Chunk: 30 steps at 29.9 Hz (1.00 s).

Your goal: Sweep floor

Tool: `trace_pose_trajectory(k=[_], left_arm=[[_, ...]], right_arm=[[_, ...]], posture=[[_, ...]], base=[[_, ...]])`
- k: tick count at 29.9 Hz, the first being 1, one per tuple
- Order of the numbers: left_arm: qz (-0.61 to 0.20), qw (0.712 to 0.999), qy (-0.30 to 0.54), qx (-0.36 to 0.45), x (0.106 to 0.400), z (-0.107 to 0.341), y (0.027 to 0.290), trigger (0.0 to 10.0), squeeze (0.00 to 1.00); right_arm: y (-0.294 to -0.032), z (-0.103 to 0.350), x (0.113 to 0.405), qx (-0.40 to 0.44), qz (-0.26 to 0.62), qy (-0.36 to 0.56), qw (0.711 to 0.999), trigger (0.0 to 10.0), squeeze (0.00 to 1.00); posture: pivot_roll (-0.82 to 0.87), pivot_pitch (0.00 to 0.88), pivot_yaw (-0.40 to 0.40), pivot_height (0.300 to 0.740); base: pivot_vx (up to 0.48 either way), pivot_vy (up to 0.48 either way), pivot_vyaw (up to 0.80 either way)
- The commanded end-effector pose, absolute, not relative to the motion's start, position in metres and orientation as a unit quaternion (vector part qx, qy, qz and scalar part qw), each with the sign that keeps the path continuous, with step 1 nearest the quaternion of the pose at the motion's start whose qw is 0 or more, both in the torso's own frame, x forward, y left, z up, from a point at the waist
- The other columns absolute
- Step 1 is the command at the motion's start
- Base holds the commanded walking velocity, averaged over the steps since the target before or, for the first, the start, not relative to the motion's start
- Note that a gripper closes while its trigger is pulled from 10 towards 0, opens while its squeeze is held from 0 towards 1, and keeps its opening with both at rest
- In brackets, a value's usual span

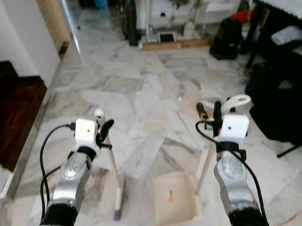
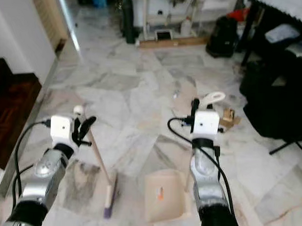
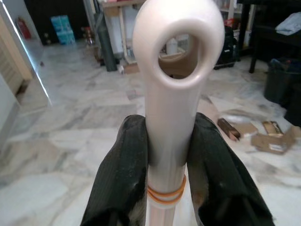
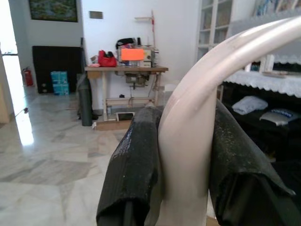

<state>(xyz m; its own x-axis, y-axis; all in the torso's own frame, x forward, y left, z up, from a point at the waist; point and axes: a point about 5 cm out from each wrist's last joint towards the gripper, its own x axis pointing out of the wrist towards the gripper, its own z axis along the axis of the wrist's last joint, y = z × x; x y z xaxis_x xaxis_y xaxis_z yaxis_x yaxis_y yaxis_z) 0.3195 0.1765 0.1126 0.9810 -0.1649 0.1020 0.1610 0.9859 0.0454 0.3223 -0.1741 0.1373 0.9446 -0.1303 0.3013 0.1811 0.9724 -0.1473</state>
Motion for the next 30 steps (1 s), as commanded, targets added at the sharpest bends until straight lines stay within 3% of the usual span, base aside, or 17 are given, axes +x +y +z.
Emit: trace_pose_trajectory(k=[1, 8, 30], left_arm=[[-0.09, 0.993, -0.076, 0.022, 0.3219, 0.1225, 0.1735, 10.0, 0.0], [-0.087, 0.993, -0.082, 0.02, 0.3214, 0.1226, 0.1722, 10.0, 0.0], [-0.078, 0.994, -0.079, 0.015, 0.3178, 0.1181, 0.1714, 10.0, 0.0]], right_arm=[[-0.1757, 0.1475, 0.3245, -0.085, -0.085, -0.166, 0.979, 10.0, 0.0], [-0.1752, 0.1433, 0.3262, -0.09, -0.074, -0.153, 0.981, 10.0, 0.0], [-0.1748, 0.144, 0.3254, -0.09, -0.07, -0.153, 0.982, 10.0, 0.0]], posture=[[-0.11, 0.0, 0.075, 0.74], [-0.1, 0.0, 0.057, 0.74], [-0.09, 0.0, 0.038, 0.74]], base=[[0.454, 0.0, 0.0], [0.453, 0.0, -0.62], [0.453, 0.0, 0.0]])
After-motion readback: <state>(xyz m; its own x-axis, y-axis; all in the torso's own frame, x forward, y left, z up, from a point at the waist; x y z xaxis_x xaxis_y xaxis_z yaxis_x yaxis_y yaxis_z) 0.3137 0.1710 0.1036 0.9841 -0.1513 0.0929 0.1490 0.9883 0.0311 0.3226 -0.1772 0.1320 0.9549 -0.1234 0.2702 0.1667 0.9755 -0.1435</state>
